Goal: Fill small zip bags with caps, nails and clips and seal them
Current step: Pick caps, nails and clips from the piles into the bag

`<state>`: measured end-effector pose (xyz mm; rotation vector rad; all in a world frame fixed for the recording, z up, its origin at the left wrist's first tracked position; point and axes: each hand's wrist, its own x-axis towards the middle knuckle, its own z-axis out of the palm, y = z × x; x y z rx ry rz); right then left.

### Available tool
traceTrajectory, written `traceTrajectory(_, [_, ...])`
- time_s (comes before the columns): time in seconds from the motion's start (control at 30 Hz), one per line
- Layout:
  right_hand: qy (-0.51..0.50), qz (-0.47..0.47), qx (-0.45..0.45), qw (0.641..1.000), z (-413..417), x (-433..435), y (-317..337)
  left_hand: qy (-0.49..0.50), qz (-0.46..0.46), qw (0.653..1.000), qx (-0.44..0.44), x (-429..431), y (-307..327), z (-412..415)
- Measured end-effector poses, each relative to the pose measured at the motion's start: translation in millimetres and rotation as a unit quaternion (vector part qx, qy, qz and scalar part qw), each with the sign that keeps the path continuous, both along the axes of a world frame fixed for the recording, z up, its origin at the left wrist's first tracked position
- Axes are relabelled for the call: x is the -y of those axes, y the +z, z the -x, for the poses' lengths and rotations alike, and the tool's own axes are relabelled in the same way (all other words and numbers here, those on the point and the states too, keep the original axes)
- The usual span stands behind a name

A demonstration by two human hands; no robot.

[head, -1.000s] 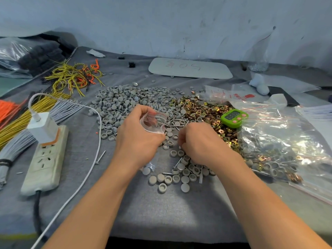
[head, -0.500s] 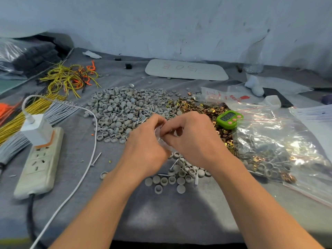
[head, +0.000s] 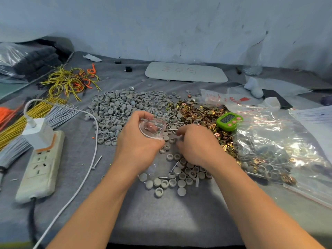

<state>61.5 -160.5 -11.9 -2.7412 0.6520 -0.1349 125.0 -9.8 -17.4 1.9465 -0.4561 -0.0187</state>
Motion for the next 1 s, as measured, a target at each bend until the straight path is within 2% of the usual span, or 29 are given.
traceTrajectory(0.07, [0.039,0.015,-0.042,0.998,-3,2,-5,-0.003,0.006,1.0,-0.006,1,4,1])
traceTrajectory(0.33, [0.081,-0.011,-0.037,0.996,-10,-7,-5,-0.003,0.016,1.0,-0.016,1,13,2])
traceTrajectory(0.67, [0.057,-0.005,-0.006,0.998,-13,-12,-7,-0.007,0.02,0.999,-0.03,-4,11,2])
traceTrajectory(0.73, [0.028,0.052,0.005,0.998,-9,-6,-5,-0.005,0.02,0.999,-0.028,-5,10,1])
traceTrajectory(0.83, [-0.004,0.114,-0.039,0.993,-2,9,-3,-0.006,0.014,1.0,-0.02,-4,9,0])
traceTrajectory(1.0, [-0.008,0.047,-0.062,0.997,-2,14,-1,-0.009,0.01,1.0,-0.012,-2,10,0])
